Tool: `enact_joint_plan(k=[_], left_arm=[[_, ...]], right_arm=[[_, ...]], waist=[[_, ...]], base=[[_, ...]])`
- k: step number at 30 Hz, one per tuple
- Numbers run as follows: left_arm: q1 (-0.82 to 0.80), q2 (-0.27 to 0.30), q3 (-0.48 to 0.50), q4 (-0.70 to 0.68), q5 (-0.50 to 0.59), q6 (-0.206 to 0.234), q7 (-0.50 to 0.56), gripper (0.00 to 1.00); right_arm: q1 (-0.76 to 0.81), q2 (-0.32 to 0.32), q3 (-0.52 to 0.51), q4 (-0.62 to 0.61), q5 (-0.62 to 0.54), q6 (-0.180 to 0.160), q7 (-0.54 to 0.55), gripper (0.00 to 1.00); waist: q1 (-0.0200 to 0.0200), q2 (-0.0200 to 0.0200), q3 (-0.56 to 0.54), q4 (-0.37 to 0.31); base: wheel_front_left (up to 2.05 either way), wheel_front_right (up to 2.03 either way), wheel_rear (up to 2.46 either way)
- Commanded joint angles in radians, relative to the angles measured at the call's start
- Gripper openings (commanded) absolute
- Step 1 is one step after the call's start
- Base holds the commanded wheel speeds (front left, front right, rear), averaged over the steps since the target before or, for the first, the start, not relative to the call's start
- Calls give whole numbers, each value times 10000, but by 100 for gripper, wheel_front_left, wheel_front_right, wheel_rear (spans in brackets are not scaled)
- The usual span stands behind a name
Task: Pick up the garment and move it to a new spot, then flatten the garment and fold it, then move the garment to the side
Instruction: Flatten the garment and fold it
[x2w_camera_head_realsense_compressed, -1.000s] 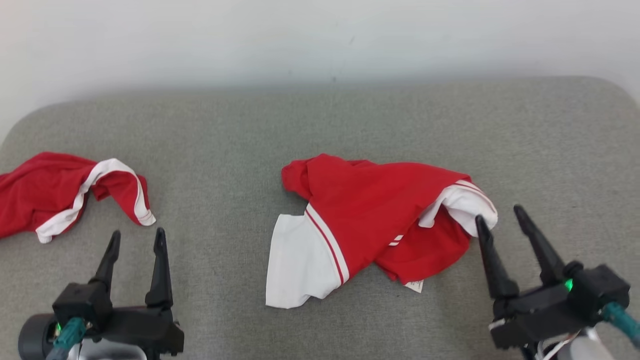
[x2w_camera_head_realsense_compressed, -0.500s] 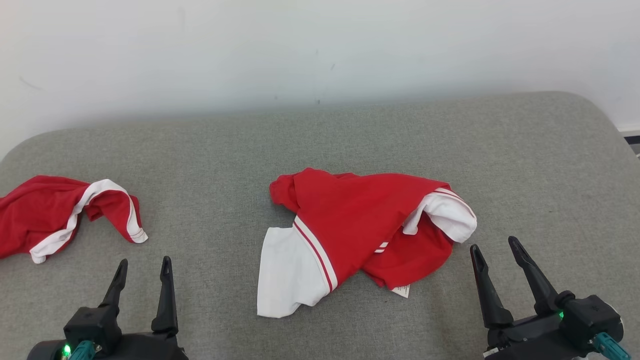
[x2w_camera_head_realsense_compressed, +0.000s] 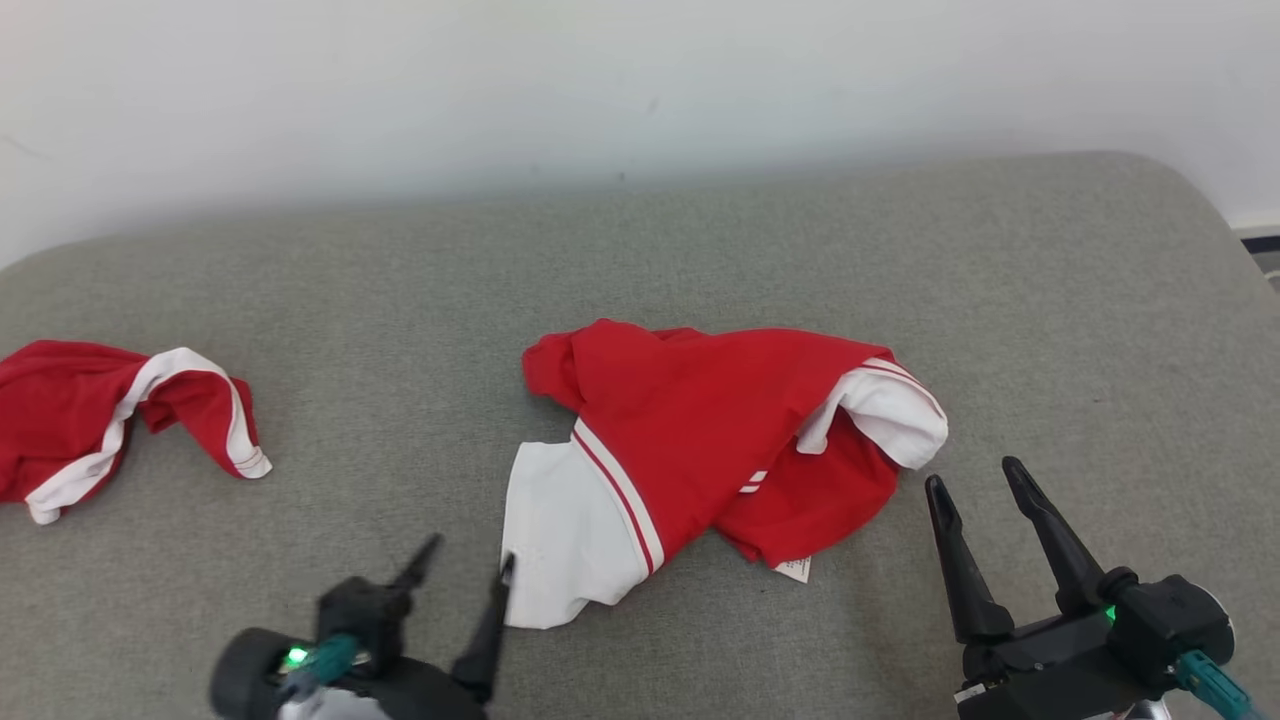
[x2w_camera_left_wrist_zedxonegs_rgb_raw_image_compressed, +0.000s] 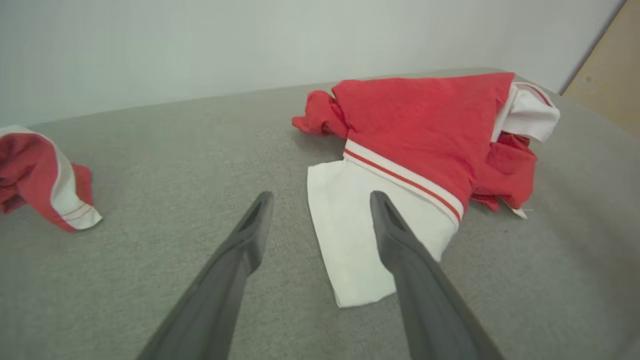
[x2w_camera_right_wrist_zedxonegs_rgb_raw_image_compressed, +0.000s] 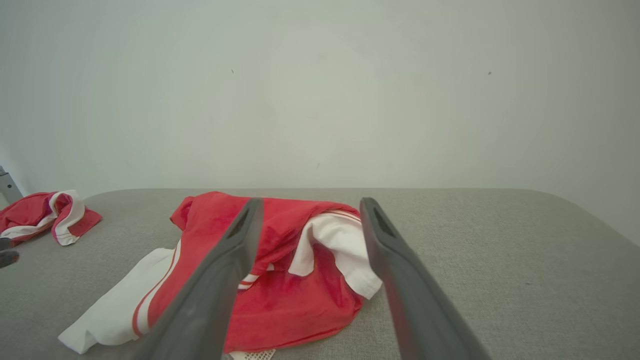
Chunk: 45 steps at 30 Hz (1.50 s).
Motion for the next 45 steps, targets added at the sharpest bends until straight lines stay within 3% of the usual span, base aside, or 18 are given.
enact_joint_plan(k=[1, 5, 9, 18, 19, 21, 25, 29, 35, 45], left_arm=[[-246, -54, -259, 209, 5, -261, 372, 100], [-805, -290, -960, 863, -105, -1085, 1356, 100], [-1381, -469, -1343, 1512, -41, -1623, 1852, 100], [-2255, -646, -1500, 2993, 213, -1782, 1961, 100], [-2321, -647, -1531, 3161, 208, -1840, 1981, 57], [-2532, -687, -1523, 3321, 202, -1930, 1904, 0], [-2779, -547, -1699, 2941, 297, -2208, 2058, 0], [-2990, -75, -2076, 1549, 329, -2635, 2884, 0], [-3406, 1370, -2824, -1665, -91, -3104, 5026, 0], [-5098, 3637, -3269, -6418, -2061, -3168, 8077, 0]], right_arm=[[-172, -47, 64, 9, 54, -3, 3, 100], [-333, -4, 174, 121, 168, -3, -25, 100], [-484, 69, 233, 273, 275, -3, -65, 100], [-753, 163, 360, 450, 378, -3, -108, 100], [-765, 171, 330, 470, 375, -3, -112, 100], [-758, 190, 317, 483, 372, -3, -119, 100], [-623, 204, 130, 411, 348, -3, -123, 100], [-510, 225, 15, 364, 302, -3, -105, 100], [-468, 235, 29, 416, 294, -3, -107, 100], [-398, 290, -52, 427, 300, -3, -108, 100]], waist=[[0, -1, 275, -297], [0, -1, 577, -687], [0, -1, 792, -1094], [0, -1, 992, -1678], [0, -1, 1002, -1704], [0, -1, 999, -1742], [0, -1, 960, -1659], [0, -1, 867, -1411], [0, -1, 785, -1069], [0, -1, 693, -808]], base=[[0, 0, 0], [0, 0, 0], [0, 0, 0], [0, 0, 0], [0, 0, 0], [0, 0, 0], [0, 0, 0], [0, 0, 0], [0, 0, 0], [0, 0, 0]])
